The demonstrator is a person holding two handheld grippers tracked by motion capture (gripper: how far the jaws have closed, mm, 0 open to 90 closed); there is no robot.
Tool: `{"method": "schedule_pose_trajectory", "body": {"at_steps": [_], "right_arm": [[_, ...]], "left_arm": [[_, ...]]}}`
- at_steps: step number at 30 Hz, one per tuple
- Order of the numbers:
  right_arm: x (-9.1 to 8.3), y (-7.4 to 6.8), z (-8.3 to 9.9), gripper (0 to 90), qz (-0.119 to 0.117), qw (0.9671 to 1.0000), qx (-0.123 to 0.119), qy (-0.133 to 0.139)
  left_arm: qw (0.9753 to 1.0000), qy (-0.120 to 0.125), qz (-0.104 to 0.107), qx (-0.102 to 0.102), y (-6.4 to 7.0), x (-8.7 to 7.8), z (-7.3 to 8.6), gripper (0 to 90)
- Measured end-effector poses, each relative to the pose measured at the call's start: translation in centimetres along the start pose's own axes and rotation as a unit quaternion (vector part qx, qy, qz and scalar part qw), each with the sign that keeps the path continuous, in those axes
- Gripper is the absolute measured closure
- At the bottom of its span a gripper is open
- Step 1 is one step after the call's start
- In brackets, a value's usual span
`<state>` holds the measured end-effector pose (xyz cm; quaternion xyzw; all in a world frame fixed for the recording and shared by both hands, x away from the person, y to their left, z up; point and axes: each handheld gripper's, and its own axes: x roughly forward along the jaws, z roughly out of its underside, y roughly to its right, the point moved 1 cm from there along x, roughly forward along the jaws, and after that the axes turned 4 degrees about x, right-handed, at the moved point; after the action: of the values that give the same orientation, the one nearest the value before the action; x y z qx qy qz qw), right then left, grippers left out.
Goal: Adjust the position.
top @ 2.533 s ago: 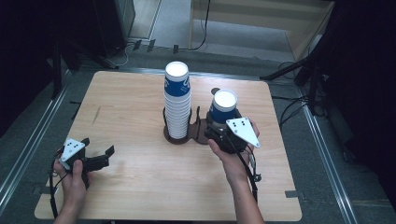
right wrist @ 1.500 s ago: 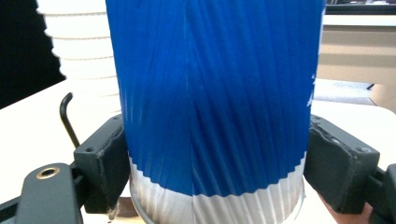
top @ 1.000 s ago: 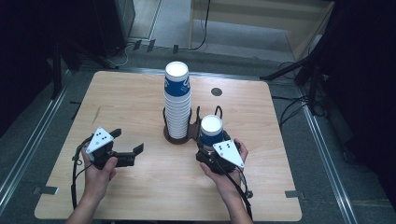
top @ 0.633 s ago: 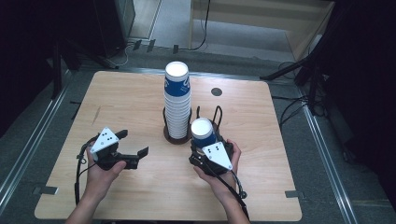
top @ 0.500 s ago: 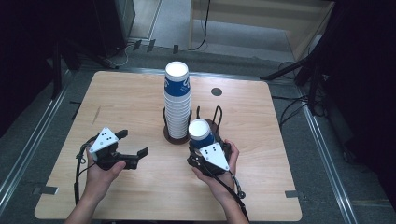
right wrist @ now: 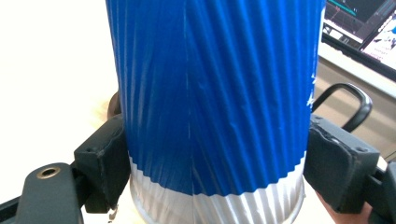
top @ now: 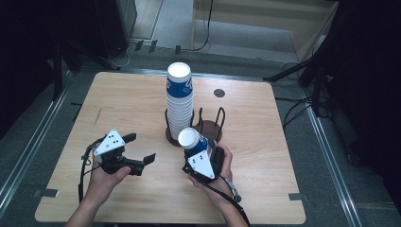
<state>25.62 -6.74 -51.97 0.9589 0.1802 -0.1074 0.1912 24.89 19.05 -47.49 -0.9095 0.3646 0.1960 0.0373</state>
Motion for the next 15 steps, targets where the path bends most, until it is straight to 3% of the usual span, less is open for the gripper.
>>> {"method": "schedule_pose_trajectory", "body": {"at_steps": [2, 15], "right_arm": [[0.1, -0.6, 0.2, 17.3, 0.001, 0.9997, -0.023, -0.001], [0.0, -2.2, 0.6, 17.4, 0.0, 0.9956, -0.093, 0.008]], "left_arm": [[1.0, -0.002, 0.005, 0.0, 0.2, 0.1, 0.0, 0.0], [0.9992, -0.014, 0.037, 0.006, 1.2, 0.6, -0.4, 0.0]]}}
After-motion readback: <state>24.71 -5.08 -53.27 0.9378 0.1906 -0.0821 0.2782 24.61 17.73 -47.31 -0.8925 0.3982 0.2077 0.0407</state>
